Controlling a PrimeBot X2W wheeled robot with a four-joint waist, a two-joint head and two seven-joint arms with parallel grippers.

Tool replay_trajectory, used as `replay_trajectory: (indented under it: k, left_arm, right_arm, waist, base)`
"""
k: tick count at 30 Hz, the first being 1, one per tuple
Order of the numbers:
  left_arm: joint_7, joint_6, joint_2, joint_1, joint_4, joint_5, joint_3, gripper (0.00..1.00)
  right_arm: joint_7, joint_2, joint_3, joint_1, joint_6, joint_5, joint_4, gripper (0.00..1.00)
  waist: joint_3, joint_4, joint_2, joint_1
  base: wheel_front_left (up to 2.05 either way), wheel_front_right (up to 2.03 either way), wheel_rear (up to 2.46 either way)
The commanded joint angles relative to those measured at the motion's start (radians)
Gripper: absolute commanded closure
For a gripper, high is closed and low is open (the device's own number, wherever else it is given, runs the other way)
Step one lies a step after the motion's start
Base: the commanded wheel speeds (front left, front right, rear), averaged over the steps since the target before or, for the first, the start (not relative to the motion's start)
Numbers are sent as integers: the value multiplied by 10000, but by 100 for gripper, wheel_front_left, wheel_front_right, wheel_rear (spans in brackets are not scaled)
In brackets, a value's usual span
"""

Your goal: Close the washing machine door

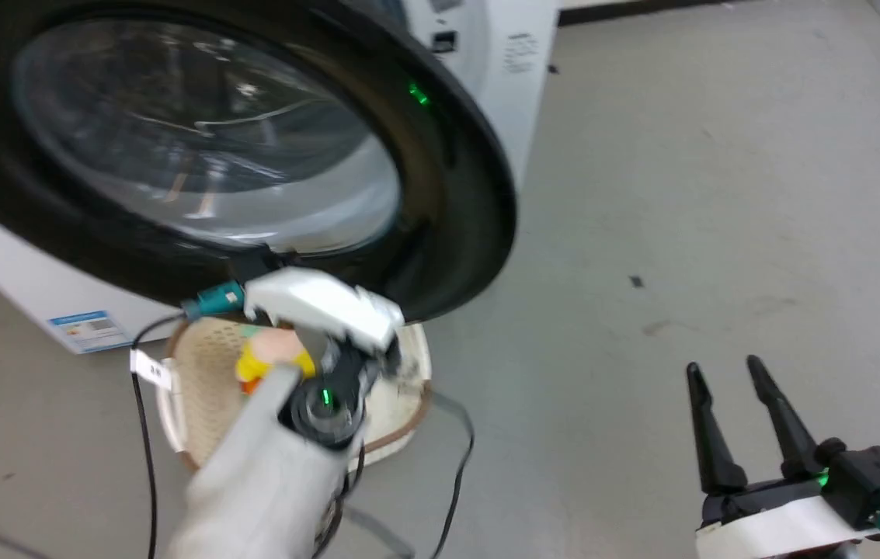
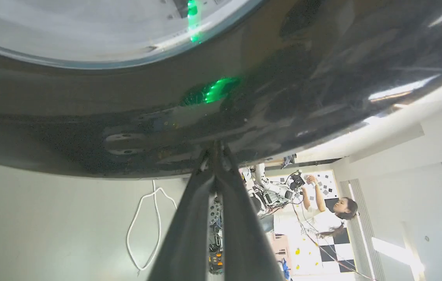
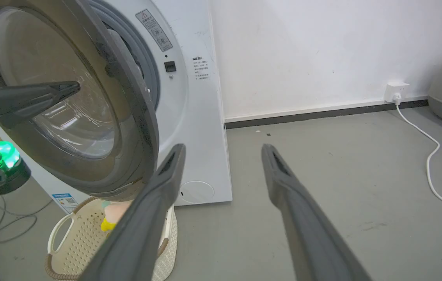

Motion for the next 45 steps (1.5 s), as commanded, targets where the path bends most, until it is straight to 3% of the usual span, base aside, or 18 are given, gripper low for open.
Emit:
replay_trajectory:
  k: [1, 6, 9, 11, 13, 17, 18, 20, 25, 31, 32, 33, 34, 35, 45]
  left_arm:
    - [-16, -77, 255, 442, -227, 382, -259, 100]
    - [-948, -96, 1771, 1292, -1260, 3481, -2028, 100]
    - [-1667, 217, 2497, 1686, -1785, 4859, -2531, 100]
    - [-2034, 580, 2980, 1857, -2190, 5680, -2684, 100]
    - [-2337, 1264, 3553, 1965, -2530, 6804, -2761, 100]
    - [-2559, 2381, 3975, 2609, -3502, 7724, -1971, 100]
    - [-2574, 3008, 3998, 3361, -4663, 8558, -776, 100]
    - [-2576, 3264, 3667, 4100, -5376, 8811, 175, 100]
    - [-2578, 3313, 3305, 5353, -6204, 10003, 1166, 100]
    - [-2579, 3098, 2676, 6538, -6447, 11293, 1570, 100]
    - [-2579, 3031, 2615, 6662, -6358, 11428, 1532, 94]
    - [-2579, 2961, 2578, 6770, -6220, 11540, 1458, 60]
    - [-2579, 2899, 2549, 6844, -6073, 11641, 1376, 9]
    - [-2579, 2862, 2475, 6889, -5977, 11692, 1340, 0]
    - [-2580, 2782, 2110, 6942, -5597, 12368, 1207, 0]
  right_arm:
    - [-46, 21, -69, -6, 8, -31, -66, 0]
    - [-46, -126, -172, 144, 8, -62, -115, 0]
    - [-46, -224, -168, 204, 8, -64, -135, 0]
    - [-46, -267, -179, 247, 8, -67, -143, 0]
    - [-46, -291, -222, 306, 8, -89, -100, 0]
    - [-46, -358, -222, 422, 8, -89, -77, 0]
    - [-46, -429, -188, 464, 8, -103, -83, 0]
    - [-46, -451, -235, 493, 8, -103, -95, 0]
    - [-46, -481, -174, 558, 8, -133, -108, 0]
    - [-46, -511, -85, 656, 8, -130, -71, 0]
    - [-46, -520, -57, 674, 8, -126, -47, 0]
    - [-46, -527, -19, 694, 8, -115, -8, 0]
    - [-46, -534, 13, 710, 8, -102, 32, 0]
    - [-46, -540, 37, 719, 8, -93, 65, 0]
    - [-46, -522, 17, 773, 8, 89, 46, 0]
  waist:
    - [-272, 425, 0, 0]
    - [-666, 1246, 0, 0]
    - [-889, 1739, 0, 0]
    - [-1024, 2059, 0, 0]
    - [-1182, 2339, 0, 0]
    - [-1439, 2873, 0, 0]
    - [-1574, 3137, 0, 0]
    - [-1632, 3283, 0, 0]
    - [-1700, 3489, 0, 0]
    - [-1716, 3723, 0, 0]
    - [-1717, 3754, 0, 0]
    - [-1717, 3776, 0, 0]
    - [-1719, 3796, 0, 0]
    - [-1725, 3812, 0, 0]
    - [-1751, 4011, 0, 0]
  base:
    - [0, 0, 0]
    - [0, 0, 0]
    - [0, 0, 0]
    - [0, 0, 0]
    - [0, 0, 0]
    - [0, 0, 0]
    - [0, 0, 0]
    - [0, 0, 0]
    - [0, 0, 0]
    - [0, 0, 0]
    - [0, 0, 0]
    - [0, 0, 0]
    - [0, 0, 0]
    - [0, 0, 0]
    - [0, 0, 0]
